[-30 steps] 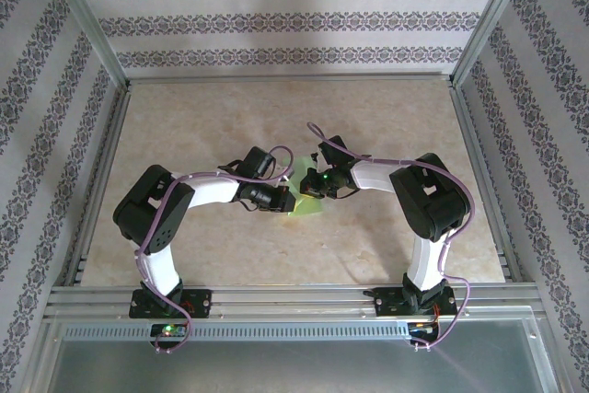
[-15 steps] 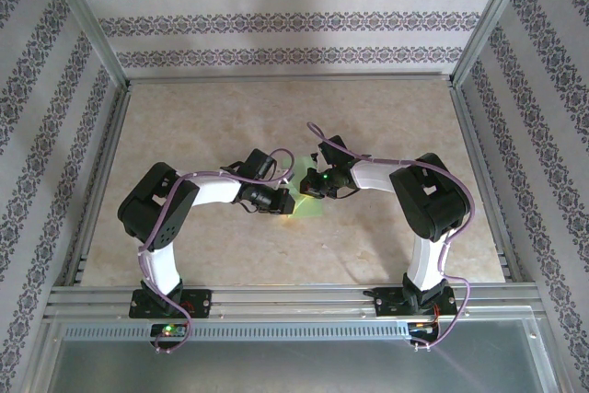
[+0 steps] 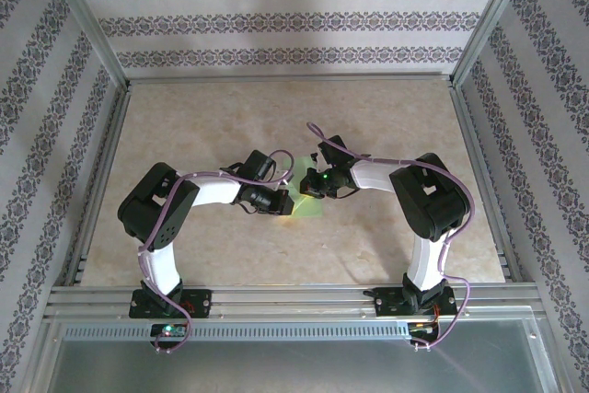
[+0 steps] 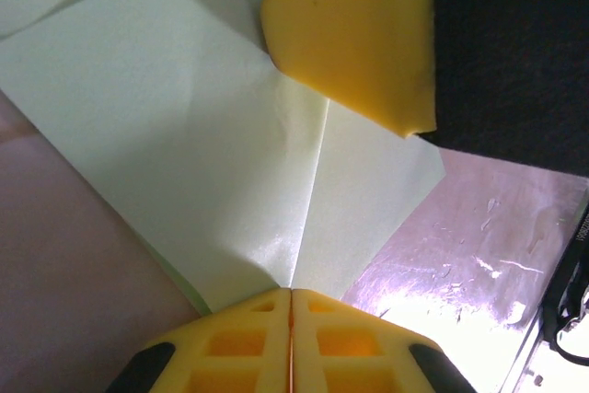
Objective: Fold a paper plane with a square sheet of paper (fold left side to right side)
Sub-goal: Fold the triangle a second time at the center of the table.
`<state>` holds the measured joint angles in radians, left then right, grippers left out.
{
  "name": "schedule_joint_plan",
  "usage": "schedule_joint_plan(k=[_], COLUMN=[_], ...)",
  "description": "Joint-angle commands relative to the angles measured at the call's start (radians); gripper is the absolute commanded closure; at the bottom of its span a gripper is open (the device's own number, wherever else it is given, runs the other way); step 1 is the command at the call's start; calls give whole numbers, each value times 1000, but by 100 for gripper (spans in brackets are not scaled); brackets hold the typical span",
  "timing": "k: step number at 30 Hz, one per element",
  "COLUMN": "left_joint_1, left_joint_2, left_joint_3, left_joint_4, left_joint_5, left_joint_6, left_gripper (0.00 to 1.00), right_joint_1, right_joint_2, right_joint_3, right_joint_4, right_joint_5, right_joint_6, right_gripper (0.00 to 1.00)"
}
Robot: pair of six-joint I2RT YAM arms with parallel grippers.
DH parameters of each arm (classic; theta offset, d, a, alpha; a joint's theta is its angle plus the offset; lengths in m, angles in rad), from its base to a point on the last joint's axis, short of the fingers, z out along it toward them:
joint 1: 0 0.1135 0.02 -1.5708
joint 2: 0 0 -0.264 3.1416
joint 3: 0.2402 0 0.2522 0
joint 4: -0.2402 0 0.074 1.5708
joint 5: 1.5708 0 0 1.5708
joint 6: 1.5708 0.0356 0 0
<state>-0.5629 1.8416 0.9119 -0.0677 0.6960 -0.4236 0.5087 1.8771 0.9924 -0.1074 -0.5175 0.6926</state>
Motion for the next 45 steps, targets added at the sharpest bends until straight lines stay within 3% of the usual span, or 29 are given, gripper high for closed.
schedule_joint_plan(k=[1,7,13,29,45], left_joint_1=[-11,-23,-33,-35,-35], left_joint_2=[21,30,39,38,37], left_joint_3=[-24,-36,-34,-18,-13], left_joint_4=[-46,-60,-54,-82,-126], left_joint_5=[-50,-101,-119,-140,-172], left_joint_6=[42,49,52,59,79], left_gripper=[94,100,100,100,100], right_joint_1=[14,15,53,82,77], right_joint_2=[12,-59,-98,-70,-33], right_joint_3=[34,68,-6,-100,-141], right_joint_4=[-53,-51,-10,131,134], right_joint_5=[1,5,10,8,49], right_joint_6=[-22,-28,-56,-78,-134], right_gripper=[100,100,100,100,100])
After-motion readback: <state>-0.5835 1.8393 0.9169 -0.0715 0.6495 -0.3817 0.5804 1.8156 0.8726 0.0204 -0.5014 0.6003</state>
